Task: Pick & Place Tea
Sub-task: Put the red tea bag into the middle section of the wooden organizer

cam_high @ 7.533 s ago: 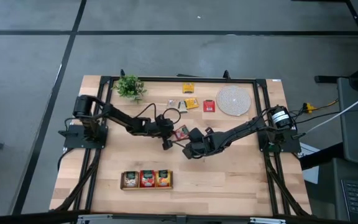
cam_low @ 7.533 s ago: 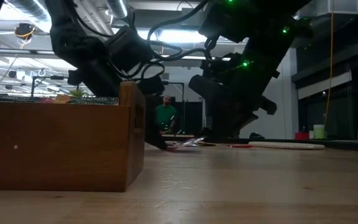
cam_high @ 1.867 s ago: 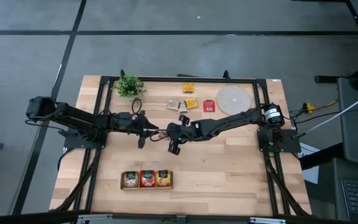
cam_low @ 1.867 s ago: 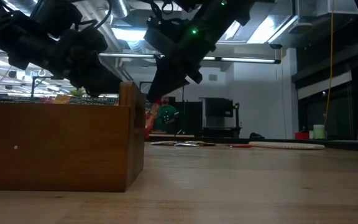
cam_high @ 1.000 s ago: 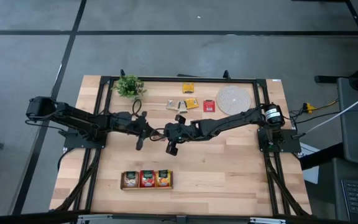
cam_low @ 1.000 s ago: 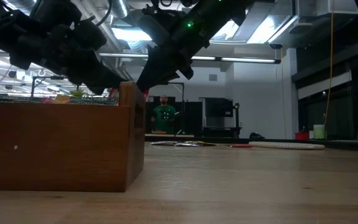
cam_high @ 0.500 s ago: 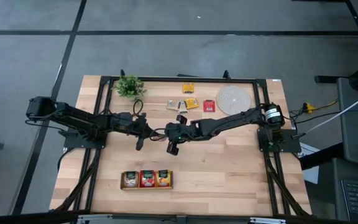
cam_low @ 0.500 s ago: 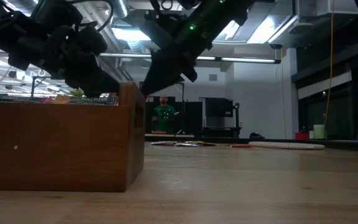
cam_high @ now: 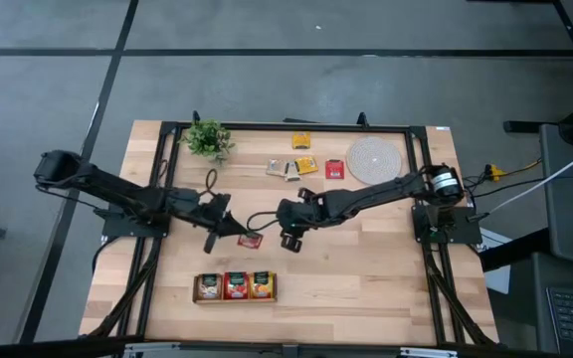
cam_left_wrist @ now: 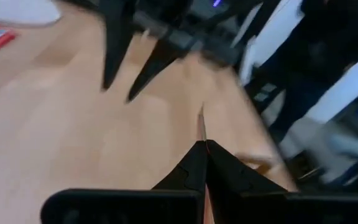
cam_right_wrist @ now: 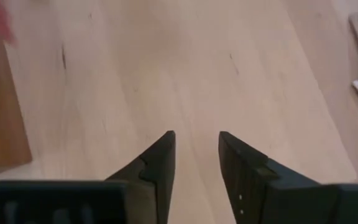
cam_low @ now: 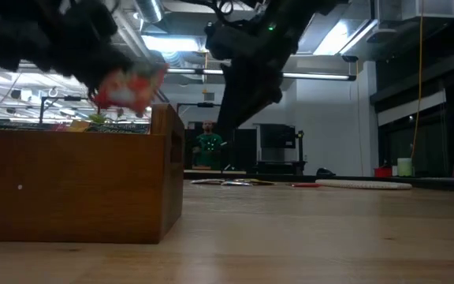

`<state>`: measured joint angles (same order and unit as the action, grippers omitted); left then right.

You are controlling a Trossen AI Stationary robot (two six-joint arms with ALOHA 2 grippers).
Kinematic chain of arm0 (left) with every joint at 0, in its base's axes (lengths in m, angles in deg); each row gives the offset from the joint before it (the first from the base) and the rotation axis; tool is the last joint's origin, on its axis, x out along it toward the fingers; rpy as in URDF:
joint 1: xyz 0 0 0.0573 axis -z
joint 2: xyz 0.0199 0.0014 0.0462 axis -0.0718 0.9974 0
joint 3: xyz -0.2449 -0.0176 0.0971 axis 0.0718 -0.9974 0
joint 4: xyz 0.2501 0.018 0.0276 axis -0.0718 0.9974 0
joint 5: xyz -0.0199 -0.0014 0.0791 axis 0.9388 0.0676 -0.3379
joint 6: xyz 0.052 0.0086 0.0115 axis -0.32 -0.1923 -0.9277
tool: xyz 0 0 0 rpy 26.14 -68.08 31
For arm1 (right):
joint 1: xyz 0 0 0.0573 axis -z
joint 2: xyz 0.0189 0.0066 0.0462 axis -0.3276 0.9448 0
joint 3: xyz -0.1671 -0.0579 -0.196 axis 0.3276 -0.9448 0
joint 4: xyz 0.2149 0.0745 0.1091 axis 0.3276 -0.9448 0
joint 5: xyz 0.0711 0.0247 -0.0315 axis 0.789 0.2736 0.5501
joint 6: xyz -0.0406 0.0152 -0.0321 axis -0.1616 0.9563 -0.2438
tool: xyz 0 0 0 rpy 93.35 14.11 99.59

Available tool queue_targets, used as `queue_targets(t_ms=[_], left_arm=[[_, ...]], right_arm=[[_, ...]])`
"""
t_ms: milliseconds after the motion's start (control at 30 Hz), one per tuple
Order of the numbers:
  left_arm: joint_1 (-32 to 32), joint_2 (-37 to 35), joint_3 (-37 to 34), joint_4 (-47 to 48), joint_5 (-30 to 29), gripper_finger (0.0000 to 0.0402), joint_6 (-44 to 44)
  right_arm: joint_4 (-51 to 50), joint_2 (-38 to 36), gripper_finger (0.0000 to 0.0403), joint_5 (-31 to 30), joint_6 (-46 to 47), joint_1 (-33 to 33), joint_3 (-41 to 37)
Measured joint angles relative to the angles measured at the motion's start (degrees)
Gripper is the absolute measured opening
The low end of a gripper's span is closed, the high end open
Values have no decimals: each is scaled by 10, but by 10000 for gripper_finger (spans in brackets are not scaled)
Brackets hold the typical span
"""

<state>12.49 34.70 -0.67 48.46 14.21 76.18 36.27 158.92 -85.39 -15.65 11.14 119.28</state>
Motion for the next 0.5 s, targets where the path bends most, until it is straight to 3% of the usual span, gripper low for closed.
queue_targets(t_ms=[133, 267, 367, 500], left_arm=[[47, -55, 0, 15, -25, 2, 77], [119, -86, 0, 29, -89, 1, 147], [189, -89, 0, 31, -171, 2, 185], [300, -73, 0, 32, -332, 1, 235]], right_arm=[[-22, 0, 122, -13, 21, -5, 0], [-43, -1, 121, -30, 58, -5, 0], [-44, -1, 121, -31, 80, -5, 0], [-44, -1, 120, -31, 106, -6, 0]])
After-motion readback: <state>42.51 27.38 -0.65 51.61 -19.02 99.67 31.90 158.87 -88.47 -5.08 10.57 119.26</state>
